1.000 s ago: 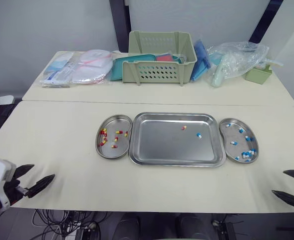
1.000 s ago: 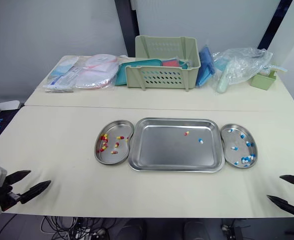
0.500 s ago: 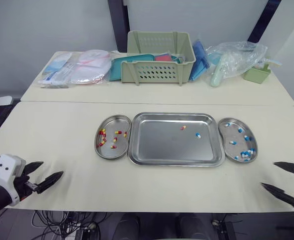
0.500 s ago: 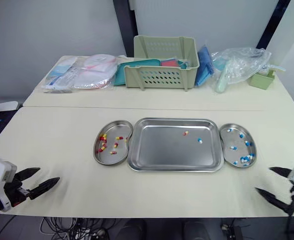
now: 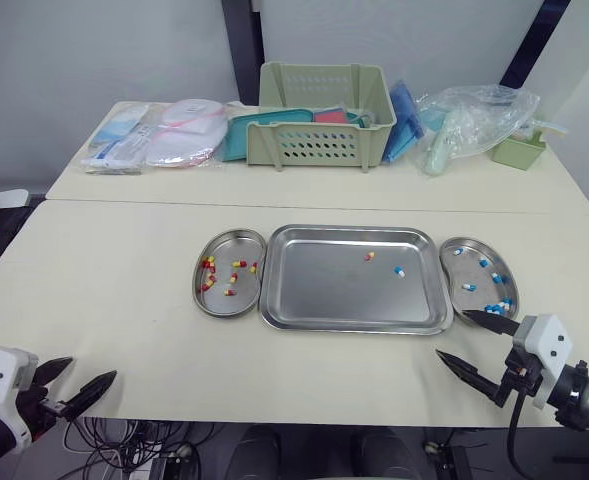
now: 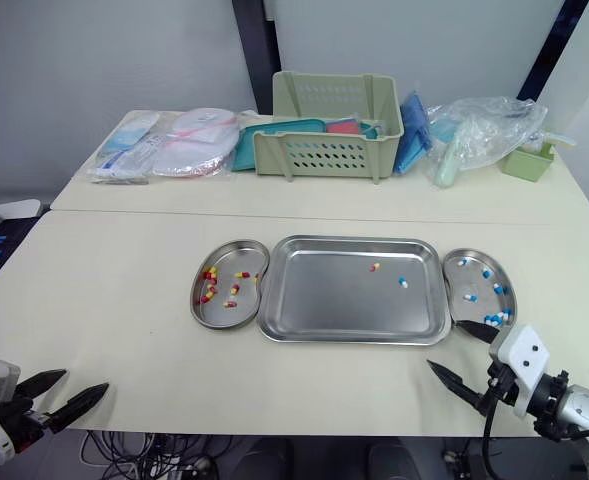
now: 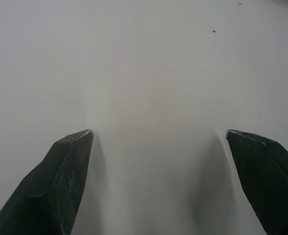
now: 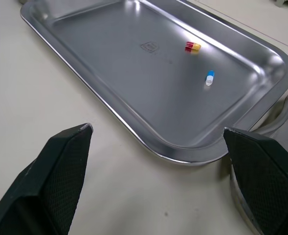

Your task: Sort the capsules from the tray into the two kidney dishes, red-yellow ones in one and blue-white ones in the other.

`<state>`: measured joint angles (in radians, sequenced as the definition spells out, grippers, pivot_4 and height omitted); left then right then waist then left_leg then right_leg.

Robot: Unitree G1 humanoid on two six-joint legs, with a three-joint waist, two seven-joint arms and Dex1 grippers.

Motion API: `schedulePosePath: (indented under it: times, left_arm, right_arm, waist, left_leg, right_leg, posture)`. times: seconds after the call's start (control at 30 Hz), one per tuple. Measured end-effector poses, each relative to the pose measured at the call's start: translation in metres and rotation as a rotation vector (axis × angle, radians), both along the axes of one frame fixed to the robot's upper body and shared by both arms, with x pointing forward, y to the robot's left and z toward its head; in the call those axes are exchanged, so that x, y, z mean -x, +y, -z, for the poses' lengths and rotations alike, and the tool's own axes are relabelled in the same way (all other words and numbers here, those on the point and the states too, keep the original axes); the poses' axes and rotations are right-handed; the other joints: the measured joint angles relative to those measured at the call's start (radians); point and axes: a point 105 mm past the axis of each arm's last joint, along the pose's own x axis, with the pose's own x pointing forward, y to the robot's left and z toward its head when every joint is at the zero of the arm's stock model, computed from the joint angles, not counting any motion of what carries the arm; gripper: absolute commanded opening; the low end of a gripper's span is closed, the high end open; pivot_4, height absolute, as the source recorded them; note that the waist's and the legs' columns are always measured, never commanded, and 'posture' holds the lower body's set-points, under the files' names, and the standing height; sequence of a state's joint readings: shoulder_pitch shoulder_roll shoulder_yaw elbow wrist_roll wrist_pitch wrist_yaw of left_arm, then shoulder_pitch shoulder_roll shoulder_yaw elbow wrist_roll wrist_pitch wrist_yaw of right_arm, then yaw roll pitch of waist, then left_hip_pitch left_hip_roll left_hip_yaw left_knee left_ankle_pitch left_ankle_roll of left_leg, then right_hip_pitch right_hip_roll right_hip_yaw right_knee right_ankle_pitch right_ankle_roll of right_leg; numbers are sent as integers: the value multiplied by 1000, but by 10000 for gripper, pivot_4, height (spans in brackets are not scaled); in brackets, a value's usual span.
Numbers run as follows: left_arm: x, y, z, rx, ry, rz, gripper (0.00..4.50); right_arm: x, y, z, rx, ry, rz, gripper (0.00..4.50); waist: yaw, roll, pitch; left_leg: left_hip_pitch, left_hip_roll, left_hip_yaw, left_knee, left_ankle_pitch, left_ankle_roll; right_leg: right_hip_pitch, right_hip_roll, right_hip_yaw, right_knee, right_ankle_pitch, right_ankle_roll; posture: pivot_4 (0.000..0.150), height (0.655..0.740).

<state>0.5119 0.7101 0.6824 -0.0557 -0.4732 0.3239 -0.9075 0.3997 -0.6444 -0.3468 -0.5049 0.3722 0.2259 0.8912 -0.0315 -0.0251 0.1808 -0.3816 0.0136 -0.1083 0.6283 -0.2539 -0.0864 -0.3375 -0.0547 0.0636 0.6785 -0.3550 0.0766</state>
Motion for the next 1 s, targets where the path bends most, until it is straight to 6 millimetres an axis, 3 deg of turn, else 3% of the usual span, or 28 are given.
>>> schedulePosePath:
  times: [0.13, 0.27, 0.4, 0.6, 0.87, 1.0]
  left_arm:
    - [-3, -1, -5, -6, -31, 23, 45000]
    - [-19, -13, -21, -9, -97, 98, 45000]
    - [-57, -77, -54, -13, -212, 360, 45000]
    - [-90, -162, -73, 16, -289, 596, 45000]
    - [-137, -245, -77, 94, -314, 649, 45000]
    - [-154, -280, -64, 89, -274, 720, 36127]
  right_arm:
    - [-2, -1, 3, -3, 0, 1, 44844]
    - [-2, -1, 4, 0, 0, 3, 44844]
    - [-3, 3, 5, -17, -14, 2, 44844]
    - [-4, 12, 8, -40, -21, 15, 44844]
    - [-6, 27, 7, -72, -49, 29, 44844]
    - [-8, 34, 2, -82, -67, 33, 45000]
  waist:
    - [0, 0, 0]
    - [2, 0, 0]
    - [7, -1, -1]
    - [-4, 1, 0]
    - [5, 1, 0]
    - [0, 1, 0]
  left_leg:
    - [0, 0, 0, 0, 0, 0]
    - [0, 0, 0, 0, 0, 0]
    - [0, 0, -1, 1, 0, 0]
    - [0, 0, 0, 1, 0, 0]
    - [-1, -1, -1, 3, 0, 0]
    - [-1, -1, -1, 2, 0, 0]
  right_leg:
    - [0, 0, 0, 0, 0, 0]
    - [0, 0, 0, 0, 0, 0]
    - [1, 0, 0, 0, 0, 0]
    - [0, 1, 0, 1, 0, 0]
    - [1, 0, -1, 2, 1, 1]
    - [0, 1, 0, 1, 1, 1]
  posture:
    - [1500, 7400]
    - [1500, 7400]
    - [1500, 7400]
    - [1500, 7400]
    - [1500, 7400]
    - [1500, 7400]
